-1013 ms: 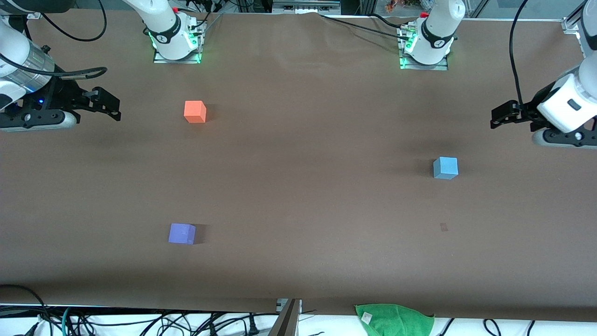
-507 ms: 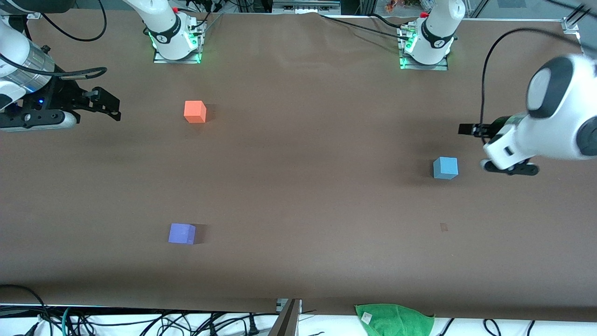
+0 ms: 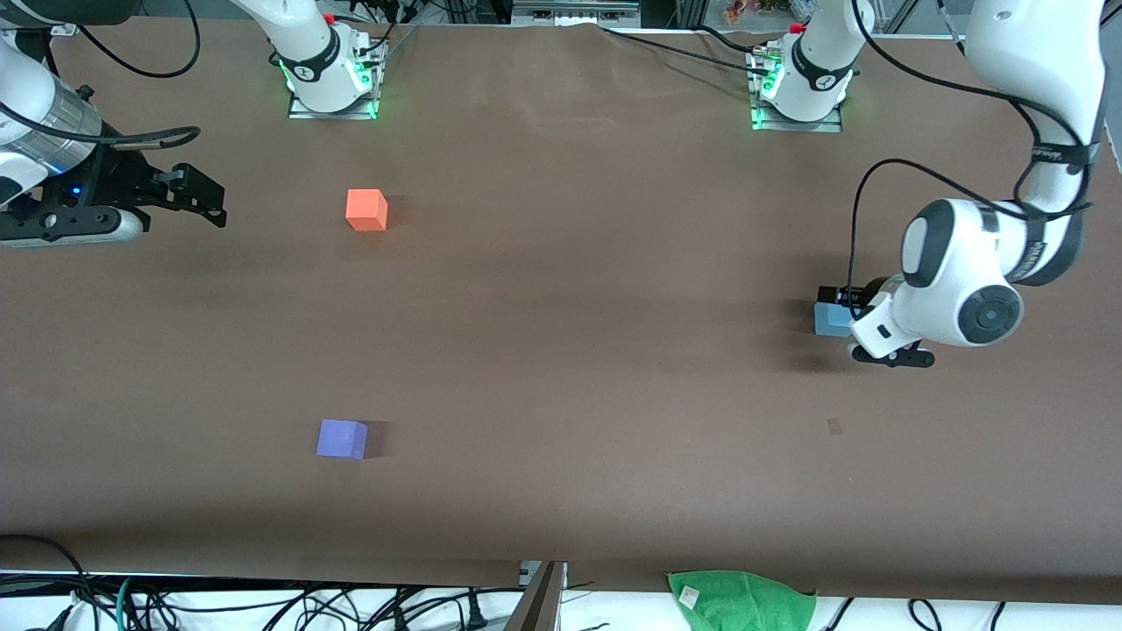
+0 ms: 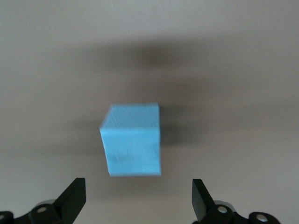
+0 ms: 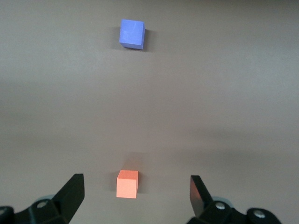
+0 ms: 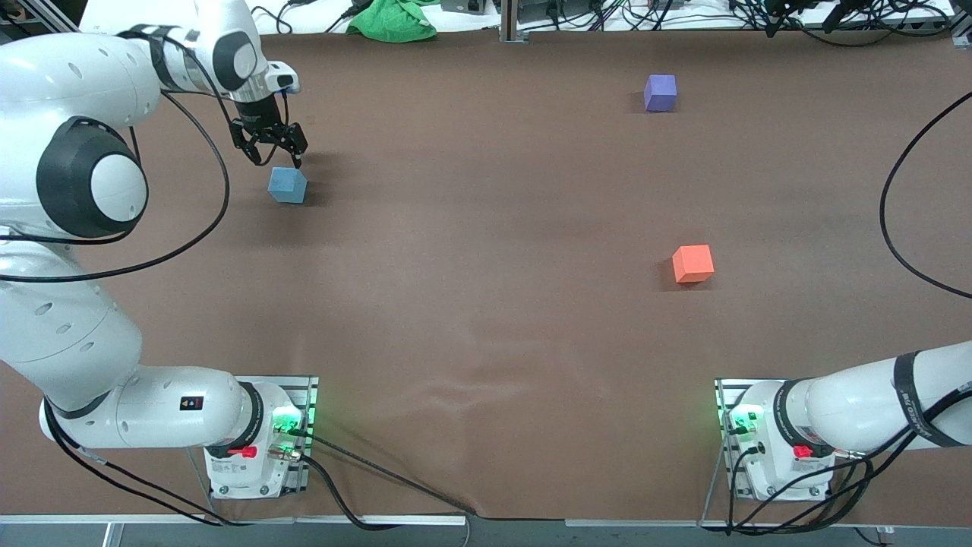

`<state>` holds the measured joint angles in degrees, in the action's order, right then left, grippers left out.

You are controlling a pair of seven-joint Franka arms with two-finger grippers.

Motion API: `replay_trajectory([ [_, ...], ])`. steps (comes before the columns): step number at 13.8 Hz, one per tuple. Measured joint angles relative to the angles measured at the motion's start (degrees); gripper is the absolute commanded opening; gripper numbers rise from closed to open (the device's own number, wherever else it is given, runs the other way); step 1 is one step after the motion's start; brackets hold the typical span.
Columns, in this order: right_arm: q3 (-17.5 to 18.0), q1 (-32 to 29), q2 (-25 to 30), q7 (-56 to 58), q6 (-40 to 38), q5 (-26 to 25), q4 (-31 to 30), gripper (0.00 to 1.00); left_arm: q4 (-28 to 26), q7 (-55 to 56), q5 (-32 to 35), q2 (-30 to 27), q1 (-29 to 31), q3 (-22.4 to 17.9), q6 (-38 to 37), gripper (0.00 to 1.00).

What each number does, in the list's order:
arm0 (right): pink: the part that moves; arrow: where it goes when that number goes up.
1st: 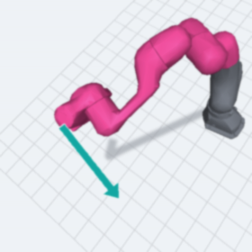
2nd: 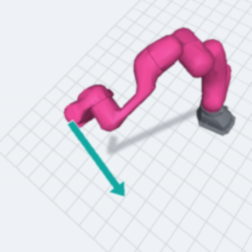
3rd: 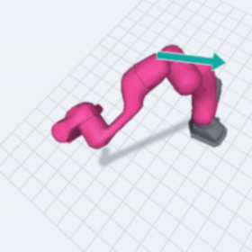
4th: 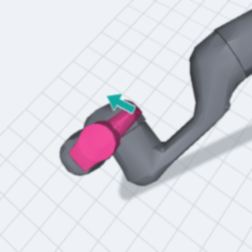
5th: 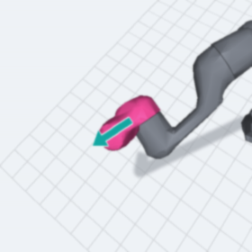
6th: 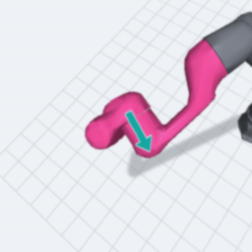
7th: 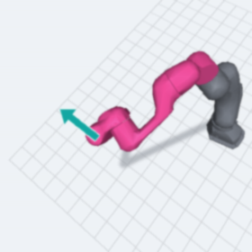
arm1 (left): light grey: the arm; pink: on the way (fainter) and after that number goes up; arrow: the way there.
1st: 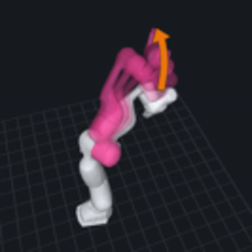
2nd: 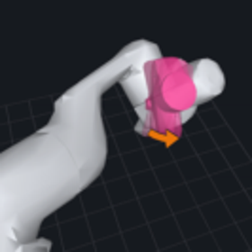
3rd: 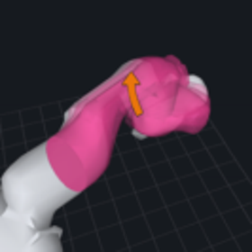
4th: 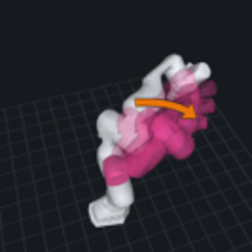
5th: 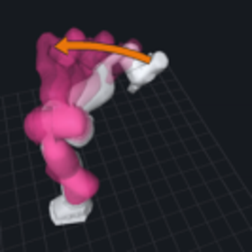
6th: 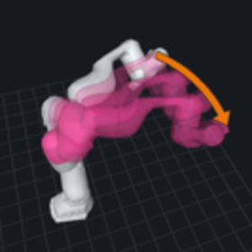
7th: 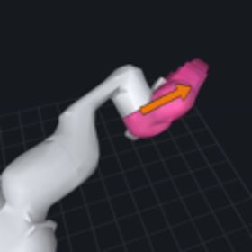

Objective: Place blue block between orange and purple blocks
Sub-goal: 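Close the left gripper on the light blue cube and lift it, then carry the light blue cube with the left gripper toward the table middle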

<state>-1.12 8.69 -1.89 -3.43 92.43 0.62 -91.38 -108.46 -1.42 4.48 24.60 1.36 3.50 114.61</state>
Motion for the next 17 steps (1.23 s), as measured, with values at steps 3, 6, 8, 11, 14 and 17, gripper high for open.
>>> replay_trajectory([
  [3, -0.02, 0.0, 0.0, 0.0, 0.0, 0.0, 0.0, 1.0, -2.72, -0.35, 1.17, -0.34, 1.28, -0.07, 14.08, 1.0],
  [6, -0.02, 0.0, 0.0, 0.0, 0.0, 0.0, 0.0, 1.0, -8.01, -0.78, 1.17, -0.51, 2.35, -0.06, 21.58, 1.0],
  [8, -0.02, 0.0, 0.0, 0.0, 0.0, 0.0, 0.0, 1.0, -10.29, -0.72, -0.4, -0.55, 2.4, 0.04, 22.45, 1.0],
  [11, -0.02, 0.0, 0.0, 0.0, 0.0, -0.01, 0.0, 1.0, -12.48, -0.72, -2.51, -0.33, 2.4, 0.32, 23.89, 1.0],
  [14, -0.02, 0.0, 0.0, 0.0, 0.0, -0.01, 0.0, 1.0, -13.85, -0.74, -2.54, 0.96, 2.41, 0.32, 25.26, 0.39],
  [17, -0.07, 0.0, 0.0, 0.0, 0.0, -0.01, 0.0, 1.0, -13.89, -0.84, -2.54, 1.35, 2.41, 0.43, 25.23, 0.29],
])
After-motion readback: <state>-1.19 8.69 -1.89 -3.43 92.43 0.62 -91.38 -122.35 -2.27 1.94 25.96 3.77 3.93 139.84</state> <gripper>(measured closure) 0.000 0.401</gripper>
